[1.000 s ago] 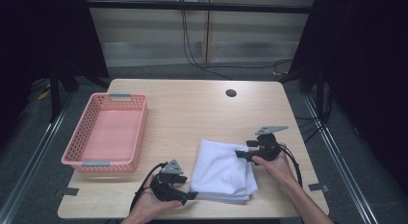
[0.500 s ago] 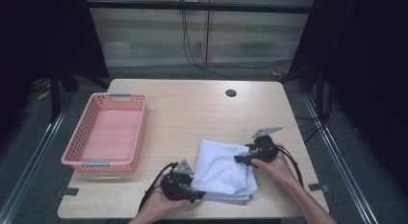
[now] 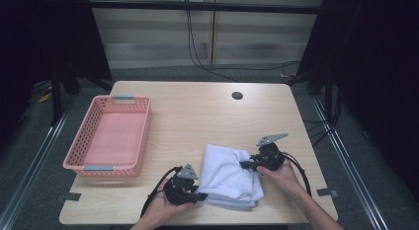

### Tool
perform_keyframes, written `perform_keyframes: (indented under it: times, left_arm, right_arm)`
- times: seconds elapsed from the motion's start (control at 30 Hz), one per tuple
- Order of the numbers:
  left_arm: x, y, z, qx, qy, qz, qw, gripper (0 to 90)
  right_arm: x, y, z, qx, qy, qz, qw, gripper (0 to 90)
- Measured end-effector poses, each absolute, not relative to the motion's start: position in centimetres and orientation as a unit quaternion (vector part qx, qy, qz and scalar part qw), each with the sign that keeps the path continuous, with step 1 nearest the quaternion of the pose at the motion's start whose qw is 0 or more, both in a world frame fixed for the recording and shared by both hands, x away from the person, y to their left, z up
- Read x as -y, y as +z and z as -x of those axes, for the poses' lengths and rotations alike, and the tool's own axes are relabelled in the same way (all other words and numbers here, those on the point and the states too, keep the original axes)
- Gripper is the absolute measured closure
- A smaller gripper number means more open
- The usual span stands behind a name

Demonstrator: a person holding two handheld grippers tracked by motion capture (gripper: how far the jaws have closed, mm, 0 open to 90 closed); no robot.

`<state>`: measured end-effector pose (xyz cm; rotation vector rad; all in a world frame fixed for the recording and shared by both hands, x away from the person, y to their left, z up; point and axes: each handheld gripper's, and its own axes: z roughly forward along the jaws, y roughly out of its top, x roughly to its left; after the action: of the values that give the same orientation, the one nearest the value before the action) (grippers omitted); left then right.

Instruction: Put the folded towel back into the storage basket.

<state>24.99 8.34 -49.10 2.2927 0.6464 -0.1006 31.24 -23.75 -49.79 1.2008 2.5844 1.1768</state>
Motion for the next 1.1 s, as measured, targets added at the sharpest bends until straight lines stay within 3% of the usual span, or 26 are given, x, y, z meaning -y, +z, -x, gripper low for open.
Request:
perform_keyframes:
  times: [0.6, 1.1]
  left_arm:
    - [-9.8, -46.5, -25.6, -0.268, -0.074, -0.856, 0.436, 72.3]
    - [-10.1, -43.1, -27.0, -0.247, -0.056, -0.853, 0.457, 72.2]
  right_arm:
    - [23.5, -46.8, -32.4, -0.81, 0.429, -0.4, 0.016, 69.4]
    - [23.5, -44.2, -33.9, -0.805, 0.443, -0.394, 0.02, 69.3]
